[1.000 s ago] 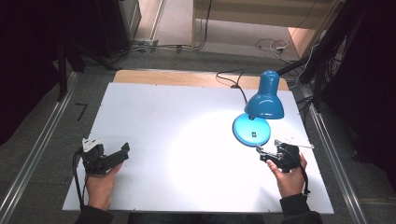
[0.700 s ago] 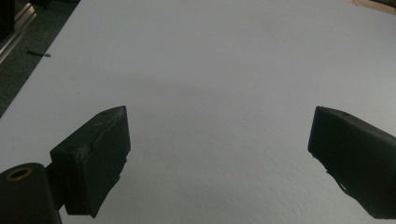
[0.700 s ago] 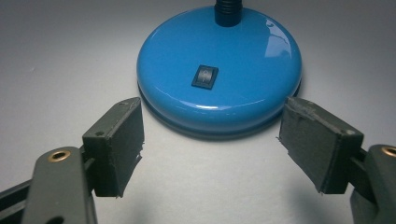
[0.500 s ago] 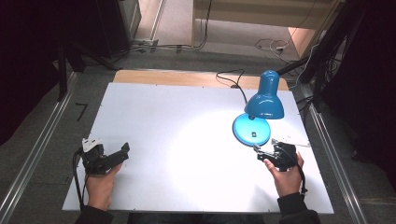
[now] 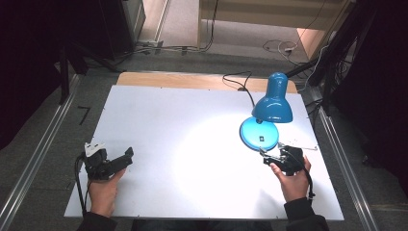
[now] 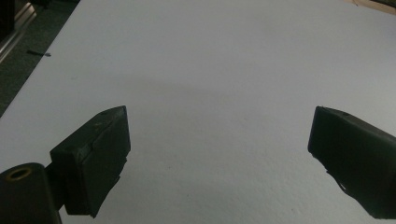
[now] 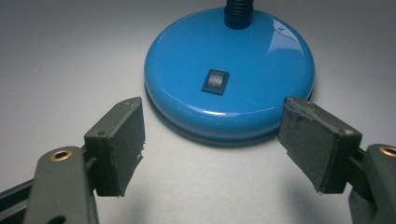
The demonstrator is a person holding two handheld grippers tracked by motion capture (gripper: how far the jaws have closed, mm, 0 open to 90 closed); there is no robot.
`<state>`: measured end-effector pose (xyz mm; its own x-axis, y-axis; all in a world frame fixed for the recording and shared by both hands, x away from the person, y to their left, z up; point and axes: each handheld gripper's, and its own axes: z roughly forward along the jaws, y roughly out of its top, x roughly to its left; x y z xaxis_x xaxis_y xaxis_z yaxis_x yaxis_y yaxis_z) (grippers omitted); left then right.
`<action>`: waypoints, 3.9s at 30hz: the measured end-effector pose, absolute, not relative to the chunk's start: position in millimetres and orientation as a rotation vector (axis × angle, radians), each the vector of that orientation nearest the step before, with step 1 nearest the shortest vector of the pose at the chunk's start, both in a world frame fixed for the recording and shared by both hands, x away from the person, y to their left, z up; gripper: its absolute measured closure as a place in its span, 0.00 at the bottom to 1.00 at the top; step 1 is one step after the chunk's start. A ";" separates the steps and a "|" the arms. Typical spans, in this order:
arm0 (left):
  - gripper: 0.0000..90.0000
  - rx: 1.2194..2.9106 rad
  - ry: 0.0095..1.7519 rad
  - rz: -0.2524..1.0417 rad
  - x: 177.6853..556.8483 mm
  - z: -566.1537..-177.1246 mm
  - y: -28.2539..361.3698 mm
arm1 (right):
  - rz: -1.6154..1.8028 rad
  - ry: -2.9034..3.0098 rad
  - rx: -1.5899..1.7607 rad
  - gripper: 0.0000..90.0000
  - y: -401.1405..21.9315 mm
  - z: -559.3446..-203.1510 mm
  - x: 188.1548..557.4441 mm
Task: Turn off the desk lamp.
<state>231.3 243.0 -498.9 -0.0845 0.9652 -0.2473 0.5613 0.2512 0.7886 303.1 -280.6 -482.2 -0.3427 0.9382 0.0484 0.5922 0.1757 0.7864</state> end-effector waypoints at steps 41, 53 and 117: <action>0.07 1.406 1.752 0.658 231.2 -499.3 243.3 | 1.011 2.020 1.438 0.27 -271.5 -484.7 314.8; 0.07 1.408 1.752 0.658 231.3 -499.3 243.4 | 1.004 2.017 1.448 0.30 -269.7 -486.4 319.9; 0.07 1.413 1.750 0.655 231.4 -499.1 242.4 | 1.028 1.948 1.413 0.98 -265.2 -497.5 345.8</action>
